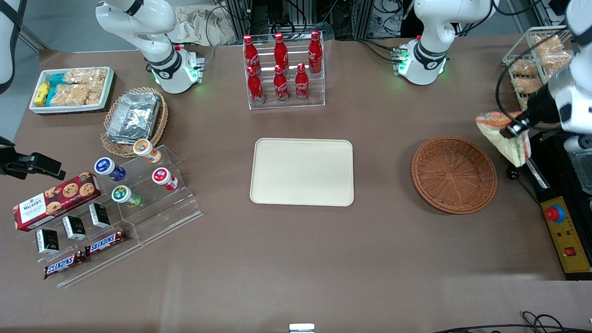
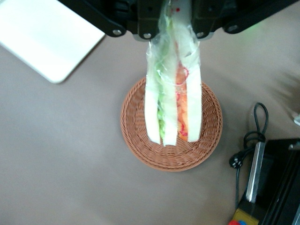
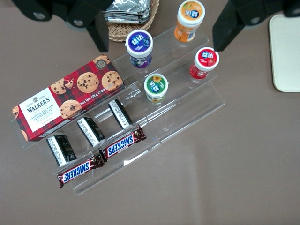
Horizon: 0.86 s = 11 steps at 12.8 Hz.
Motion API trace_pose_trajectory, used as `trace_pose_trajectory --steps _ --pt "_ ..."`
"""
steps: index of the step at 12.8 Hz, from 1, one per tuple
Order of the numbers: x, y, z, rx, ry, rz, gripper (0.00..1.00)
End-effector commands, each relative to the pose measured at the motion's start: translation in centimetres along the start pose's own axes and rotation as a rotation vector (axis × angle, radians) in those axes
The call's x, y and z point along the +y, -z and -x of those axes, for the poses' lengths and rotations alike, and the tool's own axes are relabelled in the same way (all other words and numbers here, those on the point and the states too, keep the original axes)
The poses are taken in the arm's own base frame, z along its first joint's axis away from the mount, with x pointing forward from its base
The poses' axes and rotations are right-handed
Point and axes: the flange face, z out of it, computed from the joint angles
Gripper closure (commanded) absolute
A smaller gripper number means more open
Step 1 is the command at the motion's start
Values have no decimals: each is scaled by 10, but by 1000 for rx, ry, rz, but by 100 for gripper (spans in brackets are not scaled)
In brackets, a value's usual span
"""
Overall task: Place sandwich from basket to tray
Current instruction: 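Lift the sandwich up out of the basket with the left gripper, then carry the held sandwich over to the cream tray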
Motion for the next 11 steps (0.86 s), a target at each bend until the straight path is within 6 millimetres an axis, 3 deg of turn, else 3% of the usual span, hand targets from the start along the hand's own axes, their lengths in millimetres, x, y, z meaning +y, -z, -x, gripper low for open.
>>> trace_pose_trajectory --steps 1,5,7,8,11 --pt "52 21 34 -10 -206 -10 100" --pt "137 13 116 -8 -410 -25 100" --pt "170 -11 139 -29 -473 -36 100" --pt "183 -27 148 -36 -495 -37 100" --pt "228 -116 194 29 -428 28 100"
